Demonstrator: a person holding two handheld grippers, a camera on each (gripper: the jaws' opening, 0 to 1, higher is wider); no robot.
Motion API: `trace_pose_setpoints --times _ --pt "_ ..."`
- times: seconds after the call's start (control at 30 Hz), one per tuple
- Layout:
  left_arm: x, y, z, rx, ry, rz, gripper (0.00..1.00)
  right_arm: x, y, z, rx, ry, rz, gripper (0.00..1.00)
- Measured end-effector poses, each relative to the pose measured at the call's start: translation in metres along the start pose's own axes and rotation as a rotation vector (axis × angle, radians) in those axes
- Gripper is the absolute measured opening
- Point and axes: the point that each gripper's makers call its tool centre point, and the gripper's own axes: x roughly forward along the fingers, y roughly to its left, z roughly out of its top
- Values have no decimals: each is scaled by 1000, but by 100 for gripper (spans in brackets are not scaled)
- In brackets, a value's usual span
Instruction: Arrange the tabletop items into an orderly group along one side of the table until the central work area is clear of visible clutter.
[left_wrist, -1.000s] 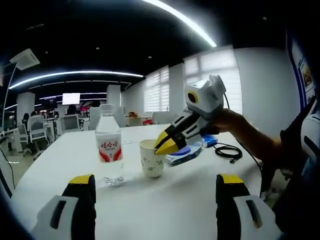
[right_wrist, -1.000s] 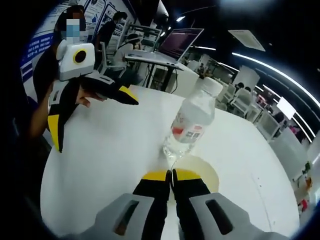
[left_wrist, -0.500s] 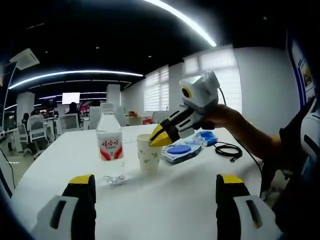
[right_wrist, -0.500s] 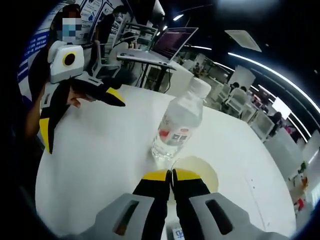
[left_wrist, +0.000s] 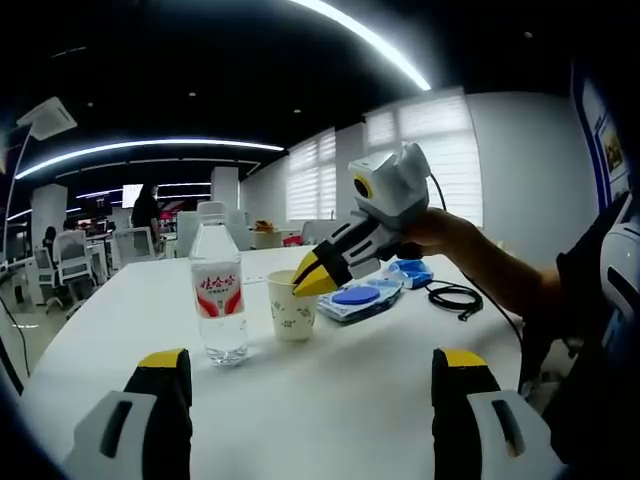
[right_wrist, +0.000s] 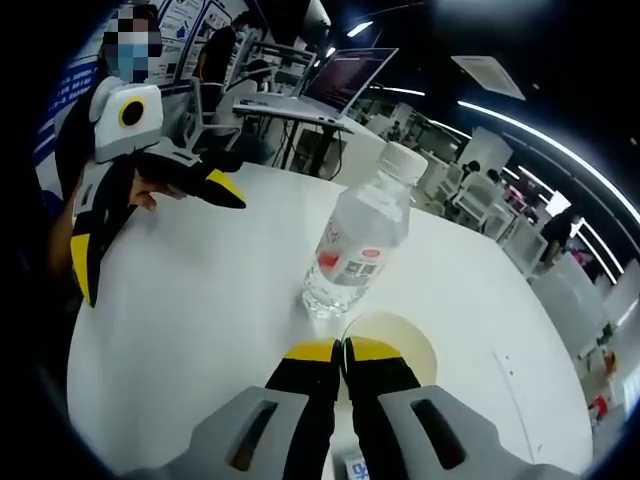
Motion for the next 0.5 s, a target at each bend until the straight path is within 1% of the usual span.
trace_pose_setpoints --times 0.2,0.5 --pt "1 -1 0 3 -1 -3 100 1 -2 0 3 1 -1 0" --pt "2 -2 -3 0 6 -6 100 1 1 -1 13 4 3 1"
